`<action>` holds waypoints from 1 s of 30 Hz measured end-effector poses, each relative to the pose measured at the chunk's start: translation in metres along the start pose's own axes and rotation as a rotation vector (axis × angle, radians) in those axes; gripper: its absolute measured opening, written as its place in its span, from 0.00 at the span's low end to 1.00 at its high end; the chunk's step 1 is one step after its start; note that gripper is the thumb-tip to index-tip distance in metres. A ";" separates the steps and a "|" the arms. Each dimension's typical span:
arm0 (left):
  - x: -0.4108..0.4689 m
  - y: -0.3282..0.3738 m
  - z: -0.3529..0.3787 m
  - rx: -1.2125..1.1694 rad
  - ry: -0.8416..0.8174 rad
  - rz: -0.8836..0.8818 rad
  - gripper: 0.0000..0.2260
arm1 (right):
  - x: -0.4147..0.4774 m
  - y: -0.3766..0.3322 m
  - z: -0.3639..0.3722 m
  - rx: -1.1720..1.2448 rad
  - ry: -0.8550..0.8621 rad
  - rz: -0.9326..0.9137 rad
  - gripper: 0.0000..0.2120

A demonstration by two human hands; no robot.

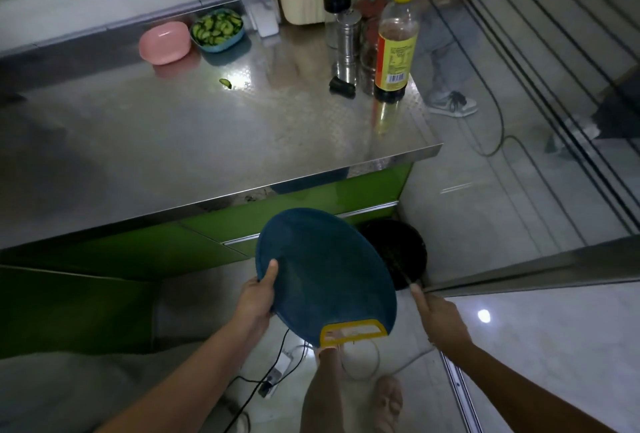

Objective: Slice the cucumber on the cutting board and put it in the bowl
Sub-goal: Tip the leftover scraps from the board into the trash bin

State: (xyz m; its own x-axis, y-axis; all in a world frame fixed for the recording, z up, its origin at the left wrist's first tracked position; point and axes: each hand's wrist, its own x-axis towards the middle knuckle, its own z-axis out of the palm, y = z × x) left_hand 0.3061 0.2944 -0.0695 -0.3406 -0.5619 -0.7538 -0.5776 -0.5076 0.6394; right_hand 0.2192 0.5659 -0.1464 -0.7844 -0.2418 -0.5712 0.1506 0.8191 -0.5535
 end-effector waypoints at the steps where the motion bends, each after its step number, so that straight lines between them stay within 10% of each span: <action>1: -0.001 0.001 0.005 -0.007 -0.003 0.000 0.13 | -0.008 -0.008 -0.001 -0.041 -0.066 -0.083 0.25; 8: -0.003 0.001 0.023 0.021 -0.021 -0.006 0.19 | -0.027 -0.018 0.022 -0.444 -0.152 -0.414 0.58; 14: -0.006 0.013 0.017 -0.007 -0.019 0.052 0.18 | -0.008 0.006 0.009 -0.278 -0.077 0.013 0.28; 22: -0.011 0.013 -0.009 0.033 -0.051 0.056 0.16 | 0.006 -0.001 -0.004 0.240 -0.015 0.395 0.31; 30: -0.023 0.031 -0.052 0.083 -0.148 0.141 0.24 | -0.040 -0.017 -0.036 0.216 0.129 0.092 0.28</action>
State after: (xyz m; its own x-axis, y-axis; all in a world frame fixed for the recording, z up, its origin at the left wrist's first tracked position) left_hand 0.3350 0.2578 -0.0243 -0.5242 -0.5184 -0.6756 -0.5734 -0.3717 0.7301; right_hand 0.2266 0.5807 -0.0928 -0.8296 -0.0920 -0.5507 0.3388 0.7010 -0.6275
